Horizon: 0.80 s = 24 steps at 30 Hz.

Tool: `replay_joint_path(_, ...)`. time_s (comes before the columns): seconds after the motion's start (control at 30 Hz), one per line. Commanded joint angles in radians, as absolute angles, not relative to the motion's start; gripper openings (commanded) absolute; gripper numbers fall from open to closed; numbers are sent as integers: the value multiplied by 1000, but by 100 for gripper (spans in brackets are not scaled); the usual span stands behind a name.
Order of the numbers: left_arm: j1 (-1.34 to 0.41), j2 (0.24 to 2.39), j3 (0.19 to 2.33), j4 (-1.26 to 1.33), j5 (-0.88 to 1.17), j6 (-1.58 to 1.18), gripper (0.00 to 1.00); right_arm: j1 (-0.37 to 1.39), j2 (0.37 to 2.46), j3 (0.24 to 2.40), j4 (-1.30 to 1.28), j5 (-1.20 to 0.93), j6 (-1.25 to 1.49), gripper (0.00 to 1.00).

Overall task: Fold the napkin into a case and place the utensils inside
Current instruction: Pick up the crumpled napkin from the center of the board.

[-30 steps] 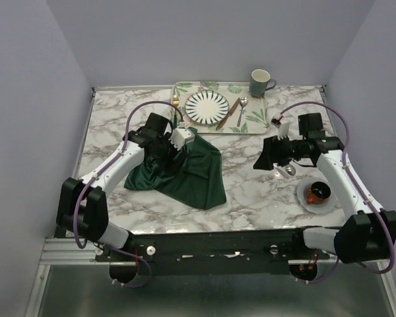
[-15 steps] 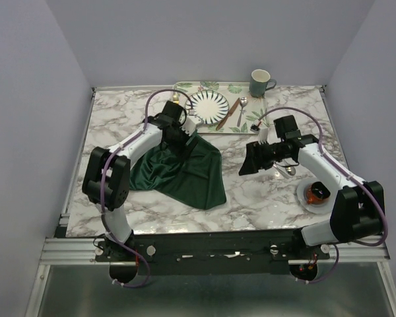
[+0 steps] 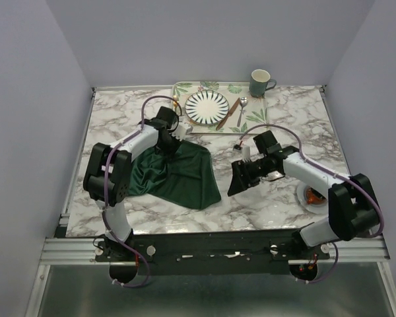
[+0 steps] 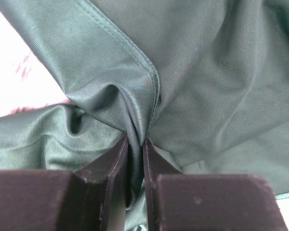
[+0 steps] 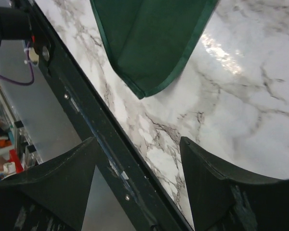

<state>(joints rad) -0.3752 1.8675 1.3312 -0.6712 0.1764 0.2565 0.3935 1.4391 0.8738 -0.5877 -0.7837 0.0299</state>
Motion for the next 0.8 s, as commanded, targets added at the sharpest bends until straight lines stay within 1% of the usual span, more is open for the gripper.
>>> replay_joint_path(0.0, -325, 1795, 1258, -667, 190, 242, 22, 489, 1555, 905, -552, -741, 141, 76)
replay_joint_path(0.07, -321, 1781, 1237, -655, 204, 232, 22, 508, 1604, 934, -563, -717, 181, 76)
replay_joint_path(0.23, -321, 1750, 1209, -627, 229, 218, 22, 514, 1747, 1038, -584, -781, 244, 77)
replay_joint_path(0.5, -316, 1715, 1169, -604, 242, 210, 22, 569, 1850, 1092, -574, -828, 308, 76)
replay_joint_path(0.7, -310, 1692, 1160, -609, 265, 196, 22, 612, 1920, 1100, -572, -848, 328, 71)
replay_joint_path(0.73, -308, 1684, 1157, -611, 267, 195, 22, 615, 1925, 1098, -572, -847, 334, 70)
replay_joint_path(0.77, -308, 1680, 1151, -609, 270, 195, 22, 617, 1927, 1097, -572, -848, 336, 66)
